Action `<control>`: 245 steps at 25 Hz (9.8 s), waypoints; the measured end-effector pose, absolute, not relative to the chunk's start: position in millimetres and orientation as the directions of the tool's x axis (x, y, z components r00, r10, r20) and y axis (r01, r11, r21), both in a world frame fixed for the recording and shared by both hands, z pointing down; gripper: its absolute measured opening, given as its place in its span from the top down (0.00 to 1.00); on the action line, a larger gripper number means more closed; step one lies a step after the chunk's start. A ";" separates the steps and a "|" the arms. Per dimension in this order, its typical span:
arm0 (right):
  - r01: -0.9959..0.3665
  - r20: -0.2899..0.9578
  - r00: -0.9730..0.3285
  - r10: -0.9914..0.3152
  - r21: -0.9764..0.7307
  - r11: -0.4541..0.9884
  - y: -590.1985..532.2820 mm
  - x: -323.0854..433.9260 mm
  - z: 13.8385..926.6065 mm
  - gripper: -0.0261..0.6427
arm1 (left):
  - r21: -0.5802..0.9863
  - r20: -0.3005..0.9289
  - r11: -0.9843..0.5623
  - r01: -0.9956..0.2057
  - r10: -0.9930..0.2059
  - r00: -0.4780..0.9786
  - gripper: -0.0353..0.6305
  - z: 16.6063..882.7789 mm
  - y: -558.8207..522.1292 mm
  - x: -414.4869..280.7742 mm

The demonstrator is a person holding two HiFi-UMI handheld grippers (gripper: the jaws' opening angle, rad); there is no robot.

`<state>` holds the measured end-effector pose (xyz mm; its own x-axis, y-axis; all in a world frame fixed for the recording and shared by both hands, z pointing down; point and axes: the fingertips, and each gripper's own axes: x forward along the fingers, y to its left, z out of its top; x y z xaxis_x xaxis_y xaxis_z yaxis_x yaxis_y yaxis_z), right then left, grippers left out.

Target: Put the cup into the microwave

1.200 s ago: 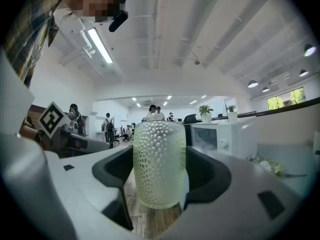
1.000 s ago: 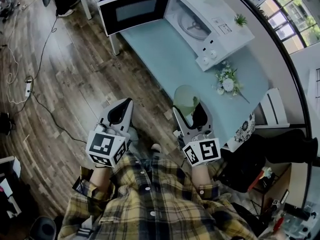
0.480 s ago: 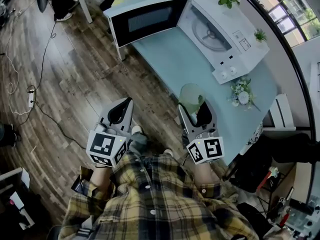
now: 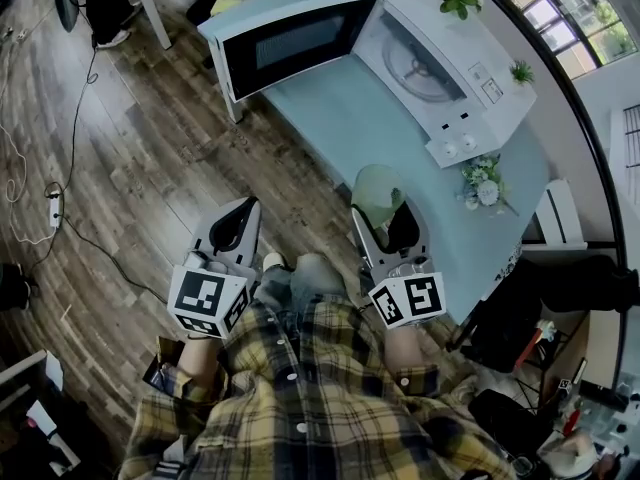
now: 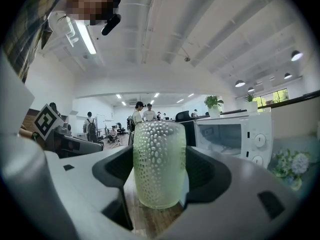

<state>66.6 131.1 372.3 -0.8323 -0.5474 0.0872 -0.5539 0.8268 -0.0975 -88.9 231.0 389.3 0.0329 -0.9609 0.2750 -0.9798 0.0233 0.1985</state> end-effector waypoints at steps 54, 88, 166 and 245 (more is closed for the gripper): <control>-0.738 0.094 -0.673 -0.734 -0.149 0.658 -117.2 22.8 369.7 0.47 | 0.179 0.250 -0.283 -0.942 -0.913 0.321 0.96 373.3 -68.5 -133.5; -0.902 0.099 -0.417 -0.904 -0.167 0.398 -134.9 49.4 379.7 0.47 | 0.230 0.294 -0.627 -0.744 -0.684 0.668 0.96 389.0 -130.6 -76.1; -0.961 0.074 -0.277 -0.958 -0.026 0.276 -260.3 27.0 487.2 0.47 | 0.279 0.390 -0.568 -0.775 -0.670 0.632 0.96 450.2 -123.1 -83.3; -0.915 0.188 -0.399 -0.897 -0.023 0.402 -158.2 73.7 422.2 0.93 | 0.217 0.268 -0.610 -0.762 -0.713 0.648 0.96 397.5 -116.4 -59.0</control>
<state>73.7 -158.2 422.2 -0.3989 -0.8974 0.1883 -0.9153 0.4021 -0.0228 -59.0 -116.4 397.5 0.6478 -0.7133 0.2676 -0.7618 -0.6102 0.2175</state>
